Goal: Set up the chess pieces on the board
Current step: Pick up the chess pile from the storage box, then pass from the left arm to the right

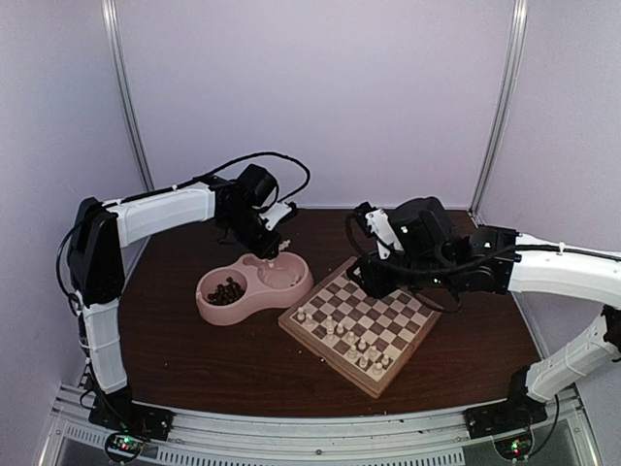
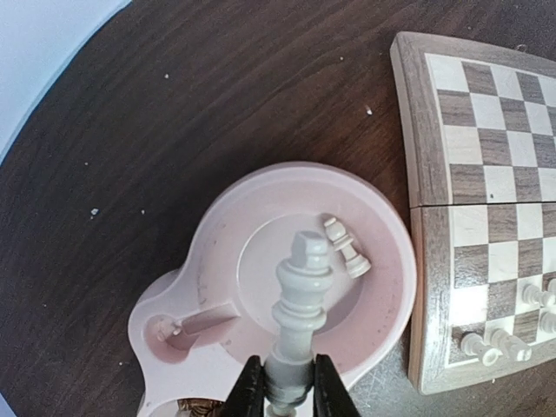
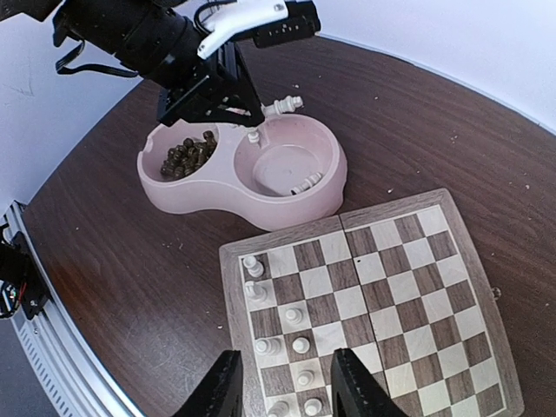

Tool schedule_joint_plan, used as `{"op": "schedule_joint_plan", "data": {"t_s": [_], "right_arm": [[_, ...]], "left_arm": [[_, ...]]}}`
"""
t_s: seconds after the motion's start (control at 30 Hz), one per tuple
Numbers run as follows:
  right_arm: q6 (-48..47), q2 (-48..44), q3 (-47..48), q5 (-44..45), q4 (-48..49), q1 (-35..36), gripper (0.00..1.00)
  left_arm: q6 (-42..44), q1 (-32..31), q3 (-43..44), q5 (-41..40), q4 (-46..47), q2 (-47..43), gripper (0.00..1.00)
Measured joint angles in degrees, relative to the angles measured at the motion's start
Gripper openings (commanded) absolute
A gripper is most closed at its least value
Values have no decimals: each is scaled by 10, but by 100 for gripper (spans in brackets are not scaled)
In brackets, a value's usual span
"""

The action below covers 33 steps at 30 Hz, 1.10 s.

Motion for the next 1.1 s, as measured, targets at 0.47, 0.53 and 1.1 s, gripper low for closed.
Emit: {"op": "schedule_joint_plan", "data": {"t_s": [0.47, 0.53, 1.1], "right_arm": [[83, 55, 6, -149, 104, -57, 40], [89, 58, -3, -166, 146, -57, 40], [198, 90, -139, -238, 505, -58, 57]], "left_arm": [[-55, 0, -77, 64, 59, -94, 16], [-80, 0, -66, 92, 53, -95, 17], [-234, 0, -2, 306, -14, -181, 17]]}}
